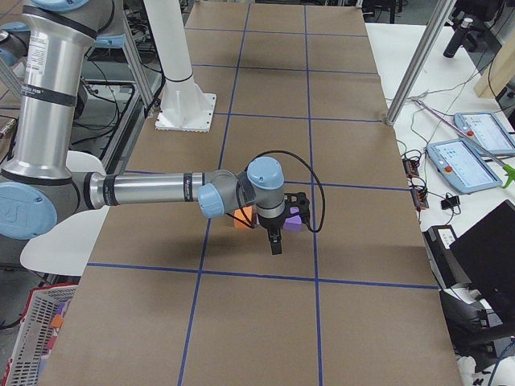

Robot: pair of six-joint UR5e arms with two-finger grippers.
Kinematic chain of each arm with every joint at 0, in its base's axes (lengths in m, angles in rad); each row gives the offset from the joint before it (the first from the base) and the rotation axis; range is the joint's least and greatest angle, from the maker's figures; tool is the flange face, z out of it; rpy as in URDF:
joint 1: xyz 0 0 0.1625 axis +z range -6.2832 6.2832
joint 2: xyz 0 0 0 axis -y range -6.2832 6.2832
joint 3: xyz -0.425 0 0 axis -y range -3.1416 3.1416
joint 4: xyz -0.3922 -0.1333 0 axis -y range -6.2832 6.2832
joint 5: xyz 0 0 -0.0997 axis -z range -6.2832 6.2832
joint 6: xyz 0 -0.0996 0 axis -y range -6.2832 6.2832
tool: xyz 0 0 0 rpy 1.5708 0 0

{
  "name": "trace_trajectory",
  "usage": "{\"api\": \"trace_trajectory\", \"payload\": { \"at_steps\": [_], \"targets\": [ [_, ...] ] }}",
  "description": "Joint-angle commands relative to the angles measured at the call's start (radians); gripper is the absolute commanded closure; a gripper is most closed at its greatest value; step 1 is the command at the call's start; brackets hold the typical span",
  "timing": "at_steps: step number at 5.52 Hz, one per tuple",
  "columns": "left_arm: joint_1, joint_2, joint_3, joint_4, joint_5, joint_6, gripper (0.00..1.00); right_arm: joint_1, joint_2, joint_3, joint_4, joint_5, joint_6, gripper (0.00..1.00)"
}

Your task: Place blue block between orange and purple blocks

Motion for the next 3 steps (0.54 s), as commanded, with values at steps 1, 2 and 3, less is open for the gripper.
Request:
{"api": "trace_trajectory", "payload": {
  "at_steps": [1,2,3],
  "targets": [
    [-0.002,0.009,0.003,0.0,0.003,0.003,0.0,0.06,0.029,-0.01,-0.173,-0.017,-0.132,0.0],
    [0.0,0.009,0.007,0.006,0.011,-0.003,0.0,0.06,0.013,-0.013,-0.16,-0.012,-0.132,0.0],
    [-0.002,0.015,0.01,0.006,0.011,0.001,0.0,0.06,0.011,-0.007,-0.156,-0.007,-0.134,0.0]
  ]
}}
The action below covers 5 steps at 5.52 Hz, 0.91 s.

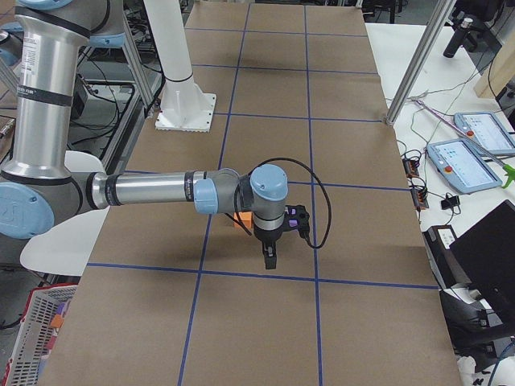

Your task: Place blue block between orange and purple blocks

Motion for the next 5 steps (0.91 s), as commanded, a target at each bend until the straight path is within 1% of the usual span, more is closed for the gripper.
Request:
{"api": "trace_trajectory", "payload": {
  "at_steps": [1,5],
  "targets": [
    [-0.001,0.01,-0.003,0.0,0.002,0.003,0.0,0.001,-0.005,-0.005,0.001,-0.005,-0.002,0.0],
    [0.001,0.032,0.0,-0.008,-0.009,0.007,0.0,0.001,-0.002,-0.013,0.013,0.001,0.0,0.0]
  ]
}}
